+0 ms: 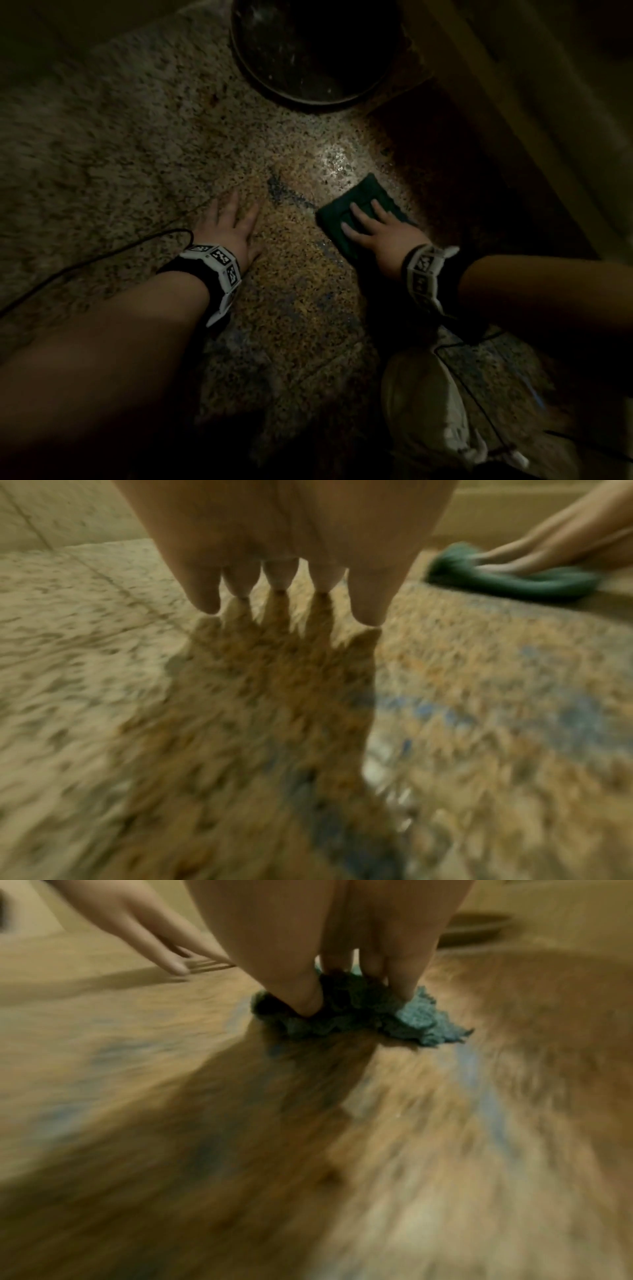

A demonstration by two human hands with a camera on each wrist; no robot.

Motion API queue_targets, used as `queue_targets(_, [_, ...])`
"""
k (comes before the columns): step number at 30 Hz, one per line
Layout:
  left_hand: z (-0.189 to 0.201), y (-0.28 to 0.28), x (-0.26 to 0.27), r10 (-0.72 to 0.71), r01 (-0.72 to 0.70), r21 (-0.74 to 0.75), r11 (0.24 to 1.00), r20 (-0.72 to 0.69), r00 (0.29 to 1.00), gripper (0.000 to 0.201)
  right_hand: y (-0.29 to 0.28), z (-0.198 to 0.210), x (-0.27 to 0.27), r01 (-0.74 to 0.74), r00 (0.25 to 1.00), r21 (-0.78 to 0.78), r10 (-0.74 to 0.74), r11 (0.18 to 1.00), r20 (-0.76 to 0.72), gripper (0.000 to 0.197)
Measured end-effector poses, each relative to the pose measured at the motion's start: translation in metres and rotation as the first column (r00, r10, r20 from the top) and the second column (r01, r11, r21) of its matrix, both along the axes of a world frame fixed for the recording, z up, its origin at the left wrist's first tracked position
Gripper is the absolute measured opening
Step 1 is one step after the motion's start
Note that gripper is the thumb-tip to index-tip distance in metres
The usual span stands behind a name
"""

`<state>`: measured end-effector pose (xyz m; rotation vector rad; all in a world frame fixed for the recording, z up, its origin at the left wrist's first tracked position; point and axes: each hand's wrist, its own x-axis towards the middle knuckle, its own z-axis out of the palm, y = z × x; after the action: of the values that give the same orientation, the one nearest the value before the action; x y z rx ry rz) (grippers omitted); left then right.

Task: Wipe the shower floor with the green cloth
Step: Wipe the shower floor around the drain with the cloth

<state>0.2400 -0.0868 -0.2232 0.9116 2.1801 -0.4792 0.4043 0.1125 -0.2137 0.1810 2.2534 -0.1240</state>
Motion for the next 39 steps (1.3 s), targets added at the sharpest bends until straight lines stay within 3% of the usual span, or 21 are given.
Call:
queue_targets(7, [-0.002, 0.0, 0.001, 0.038, -0.038, 0.002, 0.999, 0.039, 0.999, 0.071, -0.021, 0.004, 0.004, 0.063, 0.997, -0.037, -0.061, 0.997, 0.043, 0.075])
queue_targets(16, [-0.005, -0.015, -0.005, -0.014, 0.015, 0.011, 1.0, -0.071, 0.997, 0.079, -0.034, 0.005, -0.061, 0.146, 0.987, -0.085, -0.151, 0.986, -0.058, 0.078])
queue_targets(19, [-0.003, -0.024, -0.01, 0.042, -0.04, 0.025, 0.999, -0.081, 0.996, 0.08, -0.034, 0.005, -0.051, 0.089, 0.994, -0.056, -0.092, 0.994, -0.057, 0.077])
queue_targets(22, [0.0, -0.034, -0.014, 0.102, -0.098, 0.054, 0.994, -0.076, 0.992, 0.078, -0.038, 0.001, -0.028, -0.064, 0.998, -0.046, 0.064, 0.997, -0.006, 0.071])
queue_targets(26, [-0.005, -0.043, -0.014, 0.123, -0.123, 0.0, 0.992, -0.035, 0.992, 0.075, -0.044, 0.002, -0.009, -0.199, 0.978, -0.039, 0.2, 0.979, 0.054, 0.07])
queue_targets(34, [-0.008, -0.036, -0.013, 0.175, -0.175, -0.039, 0.984, -0.004, 0.985, 0.067, -0.046, 0.01, -0.034, -0.24, 0.971, 0.022, 0.241, 0.97, -0.011, 0.067])
queue_targets(39, [-0.006, -0.035, -0.01, 0.172, -0.174, -0.053, 0.983, -0.031, 0.985, 0.064, -0.045, 0.008, -0.066, -0.189, 0.981, 0.009, 0.189, 0.982, -0.046, 0.07])
